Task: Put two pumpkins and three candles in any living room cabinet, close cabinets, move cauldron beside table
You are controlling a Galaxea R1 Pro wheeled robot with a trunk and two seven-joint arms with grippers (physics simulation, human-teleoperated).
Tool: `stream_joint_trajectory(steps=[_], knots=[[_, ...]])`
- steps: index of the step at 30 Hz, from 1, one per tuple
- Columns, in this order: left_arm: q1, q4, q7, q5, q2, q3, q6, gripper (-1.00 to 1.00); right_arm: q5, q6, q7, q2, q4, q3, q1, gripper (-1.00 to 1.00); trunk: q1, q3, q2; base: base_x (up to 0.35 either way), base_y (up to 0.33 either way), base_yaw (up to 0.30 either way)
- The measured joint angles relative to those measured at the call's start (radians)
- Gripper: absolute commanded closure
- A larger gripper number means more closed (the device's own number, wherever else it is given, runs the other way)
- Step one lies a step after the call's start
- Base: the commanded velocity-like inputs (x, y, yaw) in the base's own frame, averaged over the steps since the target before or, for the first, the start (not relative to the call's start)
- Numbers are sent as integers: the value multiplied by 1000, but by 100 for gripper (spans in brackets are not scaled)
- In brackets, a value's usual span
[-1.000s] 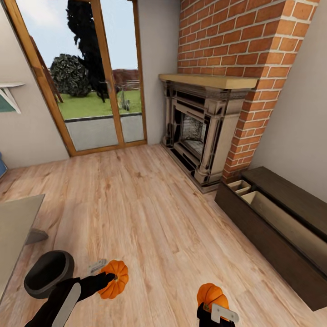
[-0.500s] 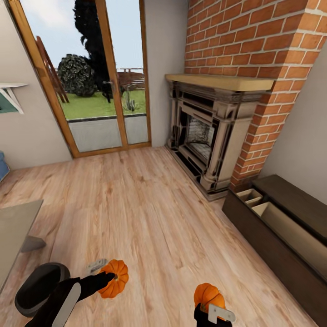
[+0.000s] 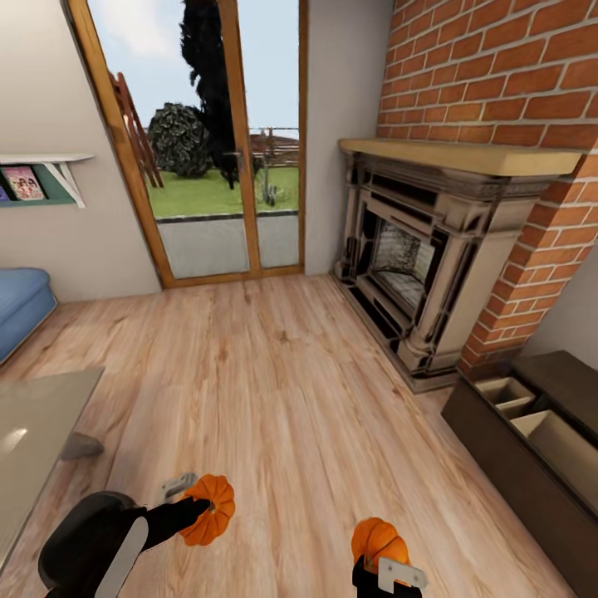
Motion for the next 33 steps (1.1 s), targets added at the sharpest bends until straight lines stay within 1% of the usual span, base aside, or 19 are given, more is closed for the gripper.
stream_joint_trajectory(steps=[5, 13, 33], knots=[[0, 0, 0, 0, 0, 0, 0, 100, 0, 0, 0, 0, 0, 1, 0, 100, 0, 0, 0, 329, 0, 10], [0, 0, 0, 0, 0, 0, 0, 100, 1, 0, 0, 0, 0, 4, 0, 100, 0, 7, 0, 330, 39, 106], [0, 0, 0, 0, 0, 0, 0, 100, 0, 0, 0, 0, 0, 3, 0, 100, 0, 8, 0, 329, 80, 3]])
